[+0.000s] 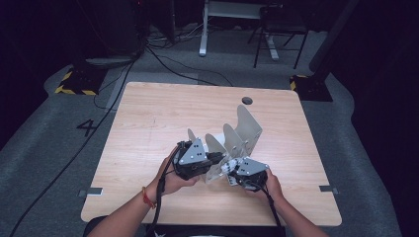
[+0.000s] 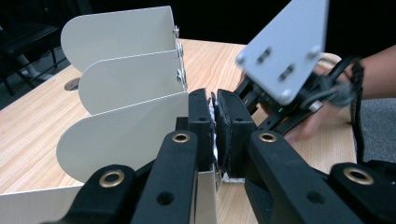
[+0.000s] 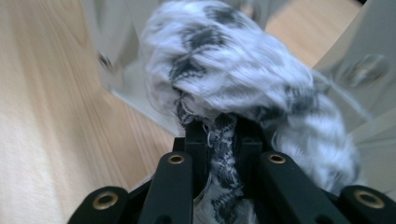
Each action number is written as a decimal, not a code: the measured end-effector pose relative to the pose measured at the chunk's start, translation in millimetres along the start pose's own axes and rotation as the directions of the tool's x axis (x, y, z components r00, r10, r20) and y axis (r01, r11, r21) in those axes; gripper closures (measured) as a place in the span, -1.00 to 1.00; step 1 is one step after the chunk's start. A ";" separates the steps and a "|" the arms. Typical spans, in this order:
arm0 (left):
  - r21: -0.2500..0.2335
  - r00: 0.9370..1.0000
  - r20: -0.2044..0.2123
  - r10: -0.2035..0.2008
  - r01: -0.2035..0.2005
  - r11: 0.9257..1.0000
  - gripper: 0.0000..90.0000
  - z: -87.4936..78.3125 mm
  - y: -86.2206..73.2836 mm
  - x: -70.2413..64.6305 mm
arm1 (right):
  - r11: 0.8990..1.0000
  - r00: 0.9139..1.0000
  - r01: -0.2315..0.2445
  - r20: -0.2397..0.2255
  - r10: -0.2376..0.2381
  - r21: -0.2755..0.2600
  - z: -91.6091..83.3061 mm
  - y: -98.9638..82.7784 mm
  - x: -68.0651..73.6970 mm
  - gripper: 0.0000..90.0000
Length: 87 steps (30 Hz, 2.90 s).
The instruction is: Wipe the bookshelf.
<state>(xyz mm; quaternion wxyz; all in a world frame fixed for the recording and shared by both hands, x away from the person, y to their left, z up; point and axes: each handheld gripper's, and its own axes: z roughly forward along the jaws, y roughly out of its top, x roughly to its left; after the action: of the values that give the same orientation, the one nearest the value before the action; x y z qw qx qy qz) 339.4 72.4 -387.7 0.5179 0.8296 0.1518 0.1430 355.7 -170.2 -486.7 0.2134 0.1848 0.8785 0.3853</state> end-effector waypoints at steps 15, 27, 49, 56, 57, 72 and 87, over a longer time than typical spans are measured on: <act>-0.006 1.000 -0.001 0.010 -0.010 1.000 0.86 0.6 -0.6 0.6 | 0.973 1.000 0.015 -0.011 -0.018 -0.231 -42.8 35.2 16.8 0.78; -0.011 1.000 -0.004 0.011 -0.011 1.000 0.84 0.4 -1.7 0.5 | 0.988 0.987 0.136 -0.076 -0.141 -0.068 8.5 21.8 49.3 0.79; -0.021 1.000 0.001 0.008 -0.008 1.000 0.84 0.2 -3.0 0.7 | 0.967 0.994 -0.022 0.094 0.047 -0.255 -61.2 29.7 -4.5 0.80; -0.021 1.000 -0.001 0.010 -0.010 1.000 0.83 0.0 -3.3 0.8 | 0.992 0.997 -0.069 0.037 0.073 -0.107 -25.9 13.9 -2.0 0.79; -0.023 1.000 -0.002 0.011 -0.011 1.000 0.84 0.0 -3.3 0.6 | 0.993 0.996 -0.087 0.025 0.089 -0.084 -19.5 10.3 -3.3 0.79; -0.021 1.000 -0.003 0.018 -0.018 1.000 0.83 0.5 -2.9 0.4 | 0.982 1.000 -0.022 -0.020 0.018 -0.186 -27.7 22.9 11.3 0.79; -0.026 1.000 0.008 0.012 -0.012 1.000 0.81 -0.2 -4.0 3.1 | 0.991 0.989 0.070 -0.123 -0.085 -0.116 12.1 26.5 51.1 0.81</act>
<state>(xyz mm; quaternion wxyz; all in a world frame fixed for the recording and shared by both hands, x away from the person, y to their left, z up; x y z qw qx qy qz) 341.8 75.5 -390.9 0.5284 0.8243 0.1428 0.1447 323.3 -121.2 -486.0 0.1815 0.1133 0.8741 0.4361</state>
